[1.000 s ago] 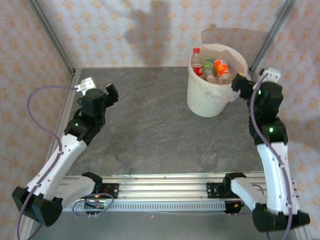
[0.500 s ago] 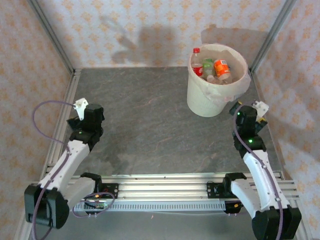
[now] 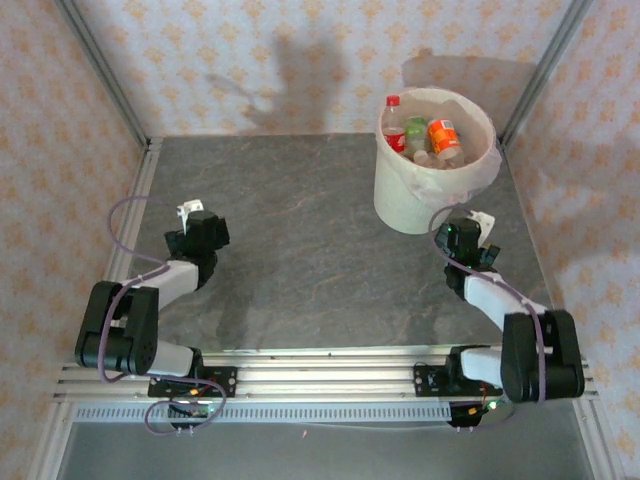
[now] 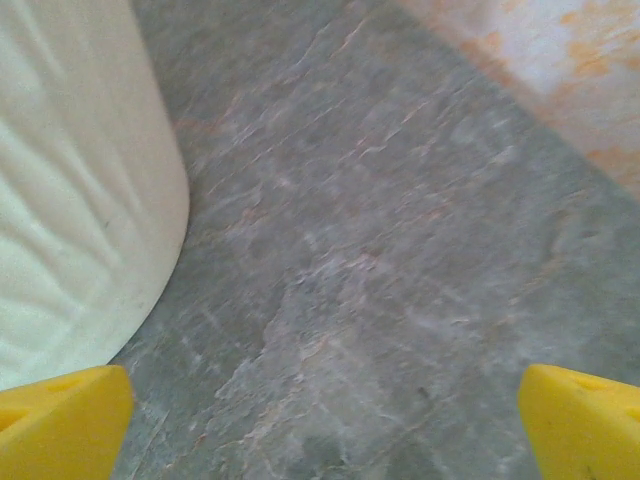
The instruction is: Put the plastic bottles in the bin
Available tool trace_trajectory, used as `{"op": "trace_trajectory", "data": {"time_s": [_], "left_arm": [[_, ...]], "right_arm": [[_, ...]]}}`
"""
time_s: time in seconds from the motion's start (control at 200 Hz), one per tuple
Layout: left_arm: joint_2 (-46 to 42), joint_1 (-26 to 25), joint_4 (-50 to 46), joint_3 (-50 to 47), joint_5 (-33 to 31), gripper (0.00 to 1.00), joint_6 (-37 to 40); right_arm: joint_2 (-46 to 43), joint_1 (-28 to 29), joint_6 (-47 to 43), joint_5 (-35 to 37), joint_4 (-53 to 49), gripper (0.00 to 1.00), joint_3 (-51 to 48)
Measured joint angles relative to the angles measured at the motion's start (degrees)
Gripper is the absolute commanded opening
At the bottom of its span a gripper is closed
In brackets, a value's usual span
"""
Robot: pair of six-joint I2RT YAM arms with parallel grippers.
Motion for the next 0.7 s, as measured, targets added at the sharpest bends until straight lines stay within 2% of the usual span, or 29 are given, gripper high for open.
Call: {"op": "trace_trajectory", "data": {"time_s": [0.18, 0.47, 0.61, 0.701], "left_arm": [[4.04, -0.02, 14.16, -5.11, 3.63, 1.00, 3.63], [5.81, -0.87, 20.26, -5.64, 0.02, 1.00, 4.13], [5.81, -0.87, 20.68, -5.64, -0.61, 1.00, 4.13], [5.81, -0.87, 20.70, -5.64, -0.61, 1.00, 4.11]], "right_arm": [[4.74, 0.00, -3.78, -5.22, 7.78, 0.99, 0.15], [12.50, -0.37, -7.96, -10.36, 22.03, 0.99, -0.37], [12.66, -0.37, -8.55, -11.02, 35.30, 0.99, -9.35], [13.42, -0.39, -8.59, -10.91, 38.07, 0.99, -12.13]]}}
